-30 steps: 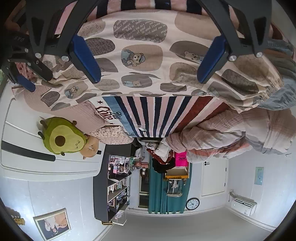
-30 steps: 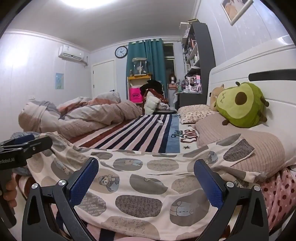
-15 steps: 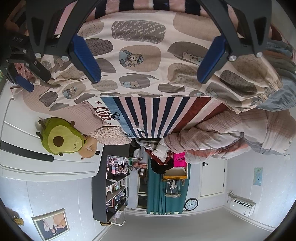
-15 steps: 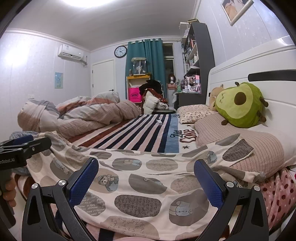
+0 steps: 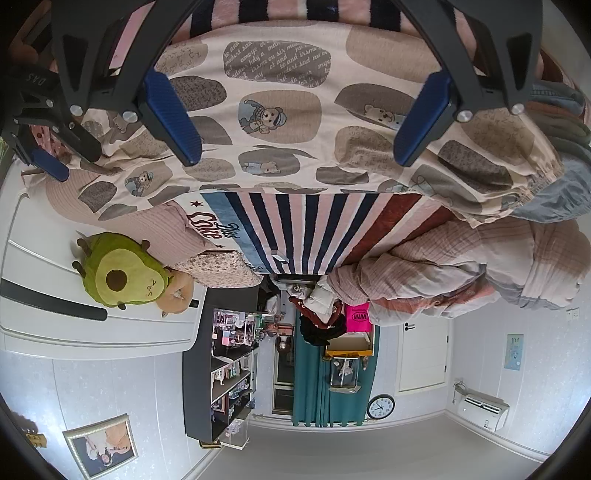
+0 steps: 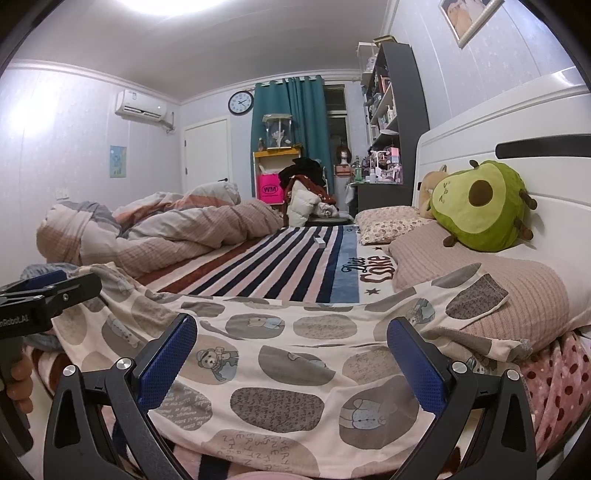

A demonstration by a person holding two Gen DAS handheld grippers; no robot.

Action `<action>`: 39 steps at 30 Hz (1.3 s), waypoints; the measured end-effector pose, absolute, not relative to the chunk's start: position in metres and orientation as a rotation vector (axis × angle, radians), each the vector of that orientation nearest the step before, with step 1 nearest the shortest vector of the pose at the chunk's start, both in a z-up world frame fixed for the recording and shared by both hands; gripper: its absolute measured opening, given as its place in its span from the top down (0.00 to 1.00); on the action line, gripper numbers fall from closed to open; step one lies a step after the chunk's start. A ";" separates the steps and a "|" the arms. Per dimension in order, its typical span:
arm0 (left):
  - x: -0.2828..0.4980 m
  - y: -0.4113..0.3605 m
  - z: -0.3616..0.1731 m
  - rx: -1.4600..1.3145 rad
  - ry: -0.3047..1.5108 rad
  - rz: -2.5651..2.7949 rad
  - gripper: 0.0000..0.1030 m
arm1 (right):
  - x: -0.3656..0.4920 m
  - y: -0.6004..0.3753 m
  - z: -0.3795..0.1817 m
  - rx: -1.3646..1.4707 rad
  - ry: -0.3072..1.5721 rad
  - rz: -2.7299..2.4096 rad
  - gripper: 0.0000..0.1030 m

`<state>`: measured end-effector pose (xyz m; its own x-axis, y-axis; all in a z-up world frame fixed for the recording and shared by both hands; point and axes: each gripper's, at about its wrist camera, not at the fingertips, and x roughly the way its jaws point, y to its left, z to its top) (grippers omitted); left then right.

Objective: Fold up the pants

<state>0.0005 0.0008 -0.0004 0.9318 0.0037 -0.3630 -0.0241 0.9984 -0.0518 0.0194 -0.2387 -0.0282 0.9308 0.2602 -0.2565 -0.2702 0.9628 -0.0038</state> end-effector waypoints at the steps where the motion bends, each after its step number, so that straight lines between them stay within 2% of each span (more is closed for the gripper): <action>1: 0.000 0.001 -0.001 -0.056 0.371 0.014 0.01 | 0.020 -0.238 -0.030 -0.040 0.258 0.271 0.00; 39: -0.001 0.000 -0.006 -0.066 0.373 0.013 0.01 | 0.016 -0.242 -0.034 -0.022 0.249 0.295 0.00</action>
